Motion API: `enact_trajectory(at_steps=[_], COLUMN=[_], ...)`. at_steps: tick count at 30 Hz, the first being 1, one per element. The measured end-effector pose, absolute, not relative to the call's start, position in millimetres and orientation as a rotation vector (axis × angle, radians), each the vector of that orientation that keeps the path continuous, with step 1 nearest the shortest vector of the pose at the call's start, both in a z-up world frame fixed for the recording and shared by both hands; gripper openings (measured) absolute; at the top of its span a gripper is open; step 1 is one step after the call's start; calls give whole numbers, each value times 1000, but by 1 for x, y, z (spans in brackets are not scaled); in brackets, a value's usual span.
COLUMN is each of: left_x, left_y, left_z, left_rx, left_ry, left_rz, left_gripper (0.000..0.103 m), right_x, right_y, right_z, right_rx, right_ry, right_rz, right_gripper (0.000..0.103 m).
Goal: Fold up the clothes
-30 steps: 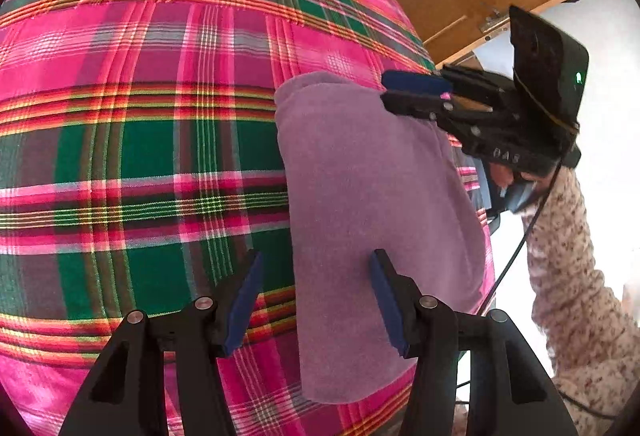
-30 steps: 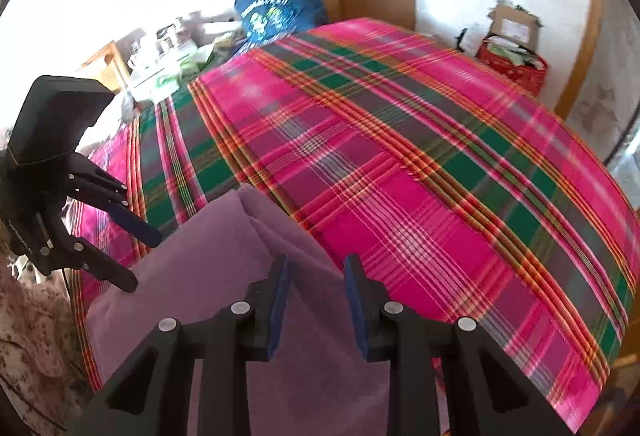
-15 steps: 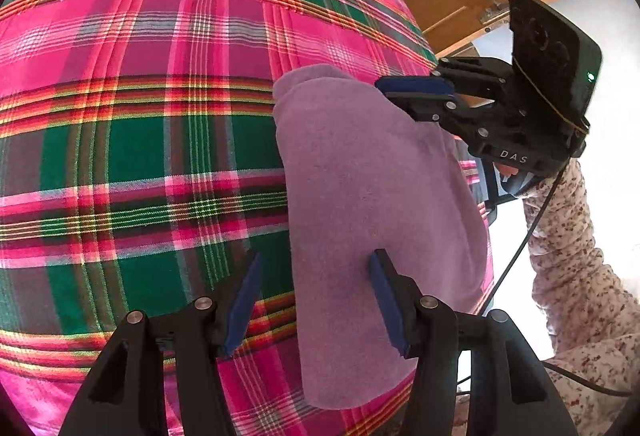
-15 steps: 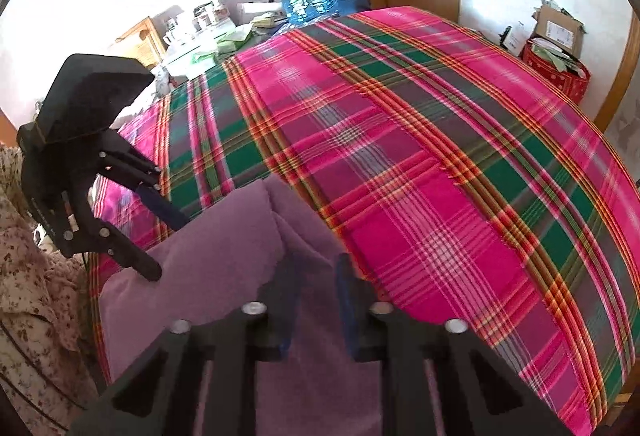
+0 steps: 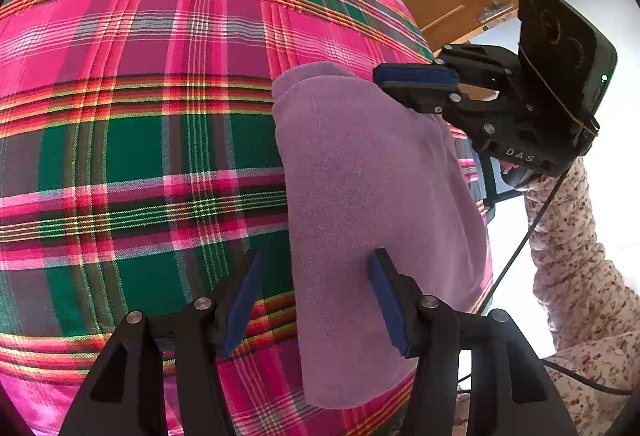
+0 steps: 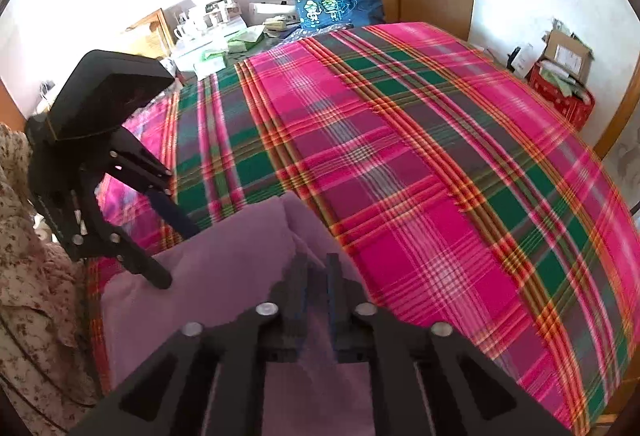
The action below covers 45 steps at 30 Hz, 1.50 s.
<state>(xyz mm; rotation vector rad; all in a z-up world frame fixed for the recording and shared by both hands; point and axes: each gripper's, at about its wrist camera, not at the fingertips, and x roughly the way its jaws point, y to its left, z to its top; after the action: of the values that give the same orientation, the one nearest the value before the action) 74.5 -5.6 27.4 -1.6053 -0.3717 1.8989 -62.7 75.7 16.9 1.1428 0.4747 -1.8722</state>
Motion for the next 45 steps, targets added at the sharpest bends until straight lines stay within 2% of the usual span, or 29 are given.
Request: enact_trajectory(at_steps=[3,16,18,19,20,35,42,45], left_x=[75,71,71,71,70,66,66,66], left_y=[-6,-7,-6,-5,-5,-4,-8,-4], left_z=[27,24,23,23,23,24,29,28], left_rx=[-1606,-1613,-1613,-1613,-1612,-1600,-1577,-1575], left_ry=[-374,-387,-387,-386,-386,-399,-400,-391], left_rz=[1896,1879,1878,1878,1878,1890,1917,1909], left_gripper=[57,58,58,58,58,58,58,58], right_x=[-67,-70,-71,-71,-71,-88,-71,-69], right_y=[74,72,69,69,68,81,95,103], right_z=[13,3,3,3,3,20,23,21], right_rx=[1161,1223,1237,1243,1249,1189,1214,1256], right_ry=[476,445,440,433,425,420,379,376], right_rz=[-1856,-1768,-1768,-1760,-1751,-2051,-2030,-2014], right_gripper=[18,18,13,3,1,1,5,18])
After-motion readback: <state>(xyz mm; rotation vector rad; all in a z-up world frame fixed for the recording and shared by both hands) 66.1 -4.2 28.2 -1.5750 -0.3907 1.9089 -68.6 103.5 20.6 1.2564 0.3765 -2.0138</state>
